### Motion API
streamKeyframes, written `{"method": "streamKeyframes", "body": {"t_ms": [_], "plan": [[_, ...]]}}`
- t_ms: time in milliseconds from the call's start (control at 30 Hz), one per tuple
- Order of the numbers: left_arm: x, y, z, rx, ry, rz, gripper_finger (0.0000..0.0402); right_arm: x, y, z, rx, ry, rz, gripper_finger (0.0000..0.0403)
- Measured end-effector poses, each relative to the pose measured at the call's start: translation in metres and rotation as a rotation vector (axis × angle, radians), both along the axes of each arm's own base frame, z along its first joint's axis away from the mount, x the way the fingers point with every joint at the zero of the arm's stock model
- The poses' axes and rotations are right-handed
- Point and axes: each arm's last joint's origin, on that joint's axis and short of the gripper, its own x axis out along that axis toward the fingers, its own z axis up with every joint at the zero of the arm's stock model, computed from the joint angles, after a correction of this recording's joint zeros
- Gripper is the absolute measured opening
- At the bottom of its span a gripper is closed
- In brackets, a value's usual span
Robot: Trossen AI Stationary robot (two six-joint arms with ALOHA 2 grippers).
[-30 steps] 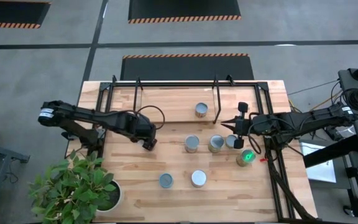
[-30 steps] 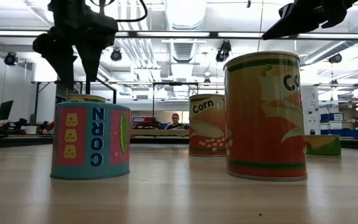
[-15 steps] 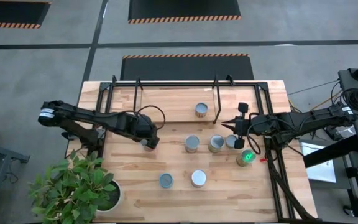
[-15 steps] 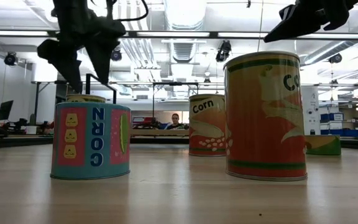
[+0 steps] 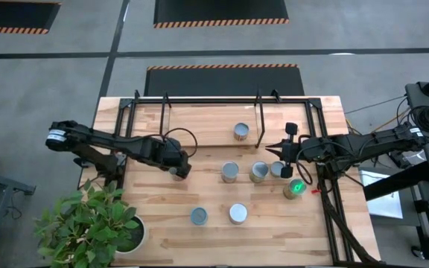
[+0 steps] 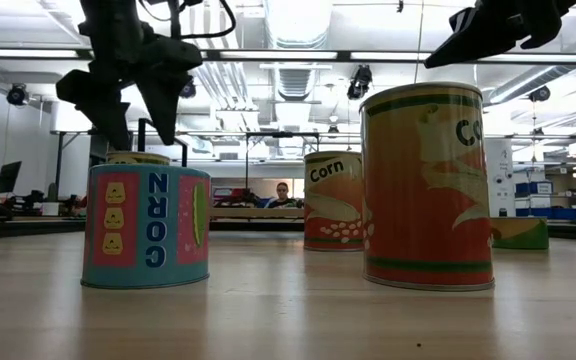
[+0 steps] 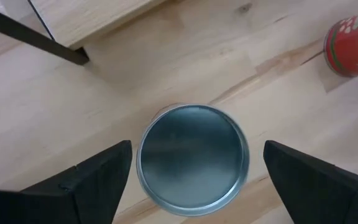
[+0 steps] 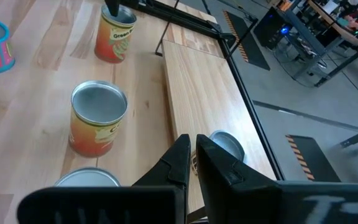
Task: Pick and place cans onto a shelf
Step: Put the big orange canned bean on the shelf
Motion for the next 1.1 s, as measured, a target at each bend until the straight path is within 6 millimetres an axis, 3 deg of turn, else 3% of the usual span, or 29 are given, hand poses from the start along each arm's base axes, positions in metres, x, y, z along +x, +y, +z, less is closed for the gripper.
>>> {"method": "streamKeyframes", "body": {"t_ms": [267, 1100], "plan": [[-0.004, -0.012, -0.008, 0.012, 0.002, 0.014, 0.0347, 0.000, 0.000, 0.000, 0.000, 0.000, 0.000, 0.0018], [-0.002, -0.011, -0.014, 0.036, -0.044, 0.039, 0.0337, 0.000, 0.000, 0.000, 0.000, 0.000, -0.001, 0.0018]]}}
